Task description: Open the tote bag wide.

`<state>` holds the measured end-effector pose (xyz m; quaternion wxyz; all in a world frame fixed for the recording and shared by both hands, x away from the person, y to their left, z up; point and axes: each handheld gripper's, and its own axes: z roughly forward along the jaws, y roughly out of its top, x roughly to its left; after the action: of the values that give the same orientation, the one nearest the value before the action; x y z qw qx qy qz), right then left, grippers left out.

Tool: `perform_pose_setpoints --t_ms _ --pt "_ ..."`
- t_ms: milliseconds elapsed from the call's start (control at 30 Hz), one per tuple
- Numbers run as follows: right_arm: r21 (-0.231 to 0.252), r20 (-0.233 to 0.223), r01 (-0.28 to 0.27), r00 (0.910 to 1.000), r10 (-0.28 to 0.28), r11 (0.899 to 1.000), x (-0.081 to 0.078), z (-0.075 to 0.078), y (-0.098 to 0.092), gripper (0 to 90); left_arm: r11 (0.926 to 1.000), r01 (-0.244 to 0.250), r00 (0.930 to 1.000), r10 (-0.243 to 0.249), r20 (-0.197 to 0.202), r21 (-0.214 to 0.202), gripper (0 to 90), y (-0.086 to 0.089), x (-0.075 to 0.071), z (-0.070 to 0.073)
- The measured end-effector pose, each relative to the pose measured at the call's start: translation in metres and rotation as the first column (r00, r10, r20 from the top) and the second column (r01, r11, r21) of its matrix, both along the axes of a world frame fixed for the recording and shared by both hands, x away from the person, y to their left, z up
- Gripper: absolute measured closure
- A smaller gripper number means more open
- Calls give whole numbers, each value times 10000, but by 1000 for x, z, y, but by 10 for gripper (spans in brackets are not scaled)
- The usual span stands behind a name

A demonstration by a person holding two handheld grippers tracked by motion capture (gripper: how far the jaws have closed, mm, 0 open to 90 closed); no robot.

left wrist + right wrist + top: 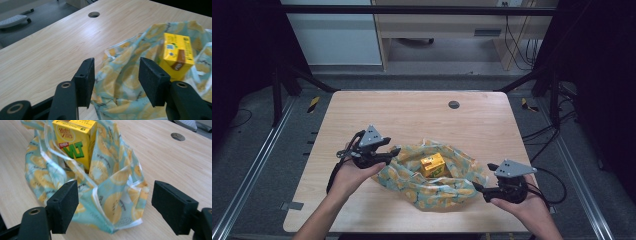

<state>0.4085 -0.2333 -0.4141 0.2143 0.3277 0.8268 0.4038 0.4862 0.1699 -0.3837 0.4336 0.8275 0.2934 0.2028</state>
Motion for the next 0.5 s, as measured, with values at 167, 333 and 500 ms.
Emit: perform_pose_setpoints --t_ms 167,333,500 --pt "-114 -46 31 10000 -31 9999 11 7 5 182 9985 515 9987 -514 -68 171 447 -5 -10 3" --pt "68 -140 109 9998 -109 9999 32 14 15 245 9947 1005 9947 -999 -257 217 388 -9 -19 0" --pt "-69 -171 188 9997 -189 9998 50 17 27 342 9895 1378 9893 -1354 -551 435 311 -15 -23 -11"
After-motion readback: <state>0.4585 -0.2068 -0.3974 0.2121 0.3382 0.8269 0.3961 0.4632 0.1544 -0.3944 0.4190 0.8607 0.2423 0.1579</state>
